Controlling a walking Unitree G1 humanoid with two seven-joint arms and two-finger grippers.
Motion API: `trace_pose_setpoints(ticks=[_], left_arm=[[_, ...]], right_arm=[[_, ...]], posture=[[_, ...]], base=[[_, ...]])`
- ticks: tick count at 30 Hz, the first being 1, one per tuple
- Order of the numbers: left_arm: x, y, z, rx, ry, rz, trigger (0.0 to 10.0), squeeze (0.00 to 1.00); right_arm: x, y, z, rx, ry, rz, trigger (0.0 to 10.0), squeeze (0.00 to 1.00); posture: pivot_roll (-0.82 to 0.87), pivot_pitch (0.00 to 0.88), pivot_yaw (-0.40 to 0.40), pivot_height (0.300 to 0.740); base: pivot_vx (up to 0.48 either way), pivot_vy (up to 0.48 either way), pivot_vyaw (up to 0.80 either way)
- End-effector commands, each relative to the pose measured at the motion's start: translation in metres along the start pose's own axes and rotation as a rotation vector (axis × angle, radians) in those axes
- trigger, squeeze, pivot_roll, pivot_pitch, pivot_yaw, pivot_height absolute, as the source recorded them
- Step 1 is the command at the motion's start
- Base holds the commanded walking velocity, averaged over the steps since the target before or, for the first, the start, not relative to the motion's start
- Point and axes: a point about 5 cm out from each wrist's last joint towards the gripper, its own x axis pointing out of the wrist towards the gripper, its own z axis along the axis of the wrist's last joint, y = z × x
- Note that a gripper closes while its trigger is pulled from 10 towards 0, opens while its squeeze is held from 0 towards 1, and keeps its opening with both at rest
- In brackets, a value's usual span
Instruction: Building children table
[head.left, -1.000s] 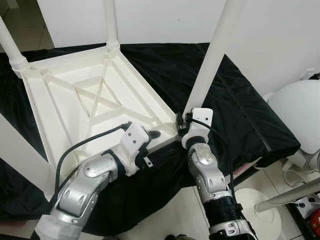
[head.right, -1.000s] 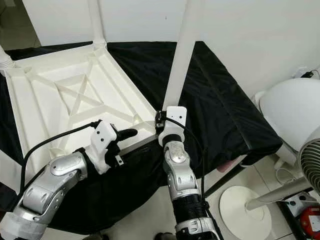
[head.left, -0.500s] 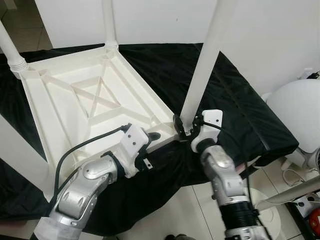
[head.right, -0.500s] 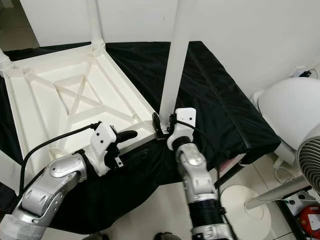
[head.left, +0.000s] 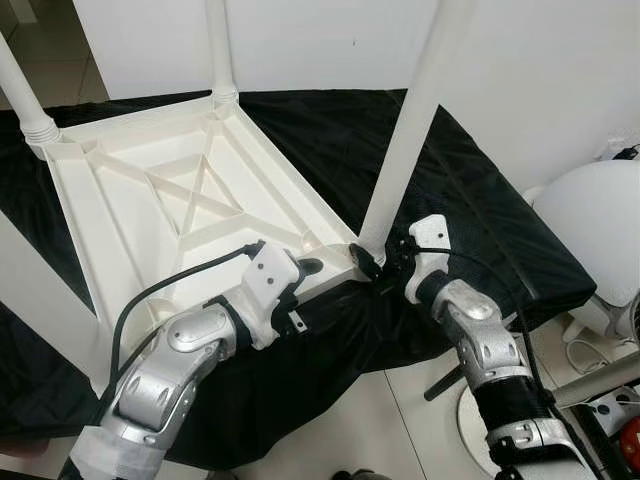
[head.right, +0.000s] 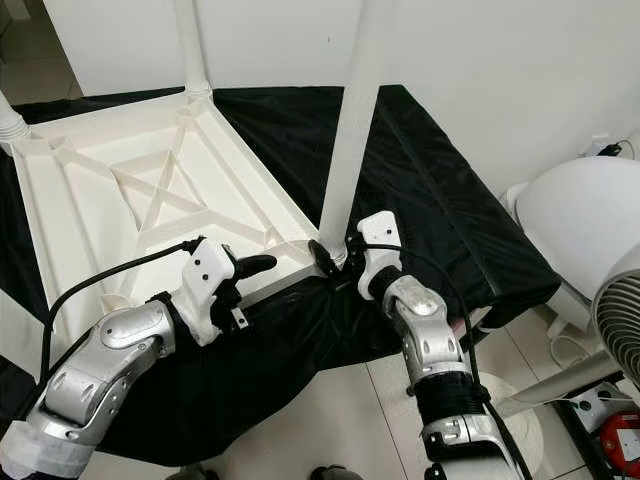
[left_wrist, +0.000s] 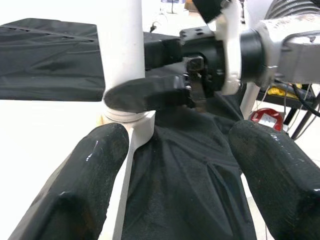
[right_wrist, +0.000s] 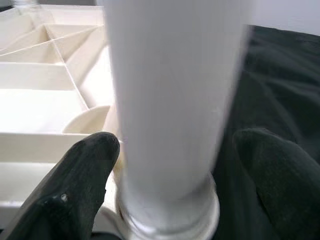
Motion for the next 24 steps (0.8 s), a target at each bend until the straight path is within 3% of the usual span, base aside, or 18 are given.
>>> trace_pose_setpoints(ticks=[1,12,13,14,15,16,24], left_arm=[[0.001,-0.002,-0.001,0.013,0.008,-0.024,10.0,0.0],[0.001,0.0,0.001,0.019,0.01,-0.025,10.0,0.0],[0.002,0.0,0.0,0.019,0.011,-0.03,10.0,0.0],[0.003,0.0,0.0,0.021,0.01,-0.034,10.0,0.0],[0.003,0.0,0.0,0.021,0.009,-0.036,10.0,0.0],[0.004,0.001,0.0,0.021,0.008,-0.038,10.0,0.0],[0.008,0.0,0.0,0.017,0.0,-0.052,10.0,0.0]], right_arm=[[0.004,0.001,-0.003,-0.015,0.011,0.038,10.0,0.0],[0.02,0.003,-0.005,-0.036,0.038,0.135,10.0,0.0],[0.021,0.003,-0.006,-0.049,0.054,0.153,6.9,0.0],[0.023,0.002,-0.008,-0.057,0.07,0.164,3.0,0.0],[0.023,0.001,-0.01,-0.062,0.085,0.167,0.8,0.0],[0.022,0.0,-0.012,-0.067,0.094,0.167,0.0,0.0],[0.013,-0.003,-0.018,-0.047,0.087,0.16,0.0,0.0]], posture=[[0.07,0.071,-0.018,0.74],[0.07,0.07,-0.011,0.74],[0.06,0.069,-0.01,0.74],[0.06,0.071,-0.009,0.74],[0.06,0.07,-0.009,0.74],[0.05,0.073,-0.009,0.74],[0.02,0.068,0.003,0.74]], base=[[0.0,0.0,0.0],[0.0,0.0,0.0],[0.0,0.0,0.0],[0.0,0.0,0.0],[0.0,0.0,0.0],[0.0,0.0,0.0],[0.0,0.0,0.0]])
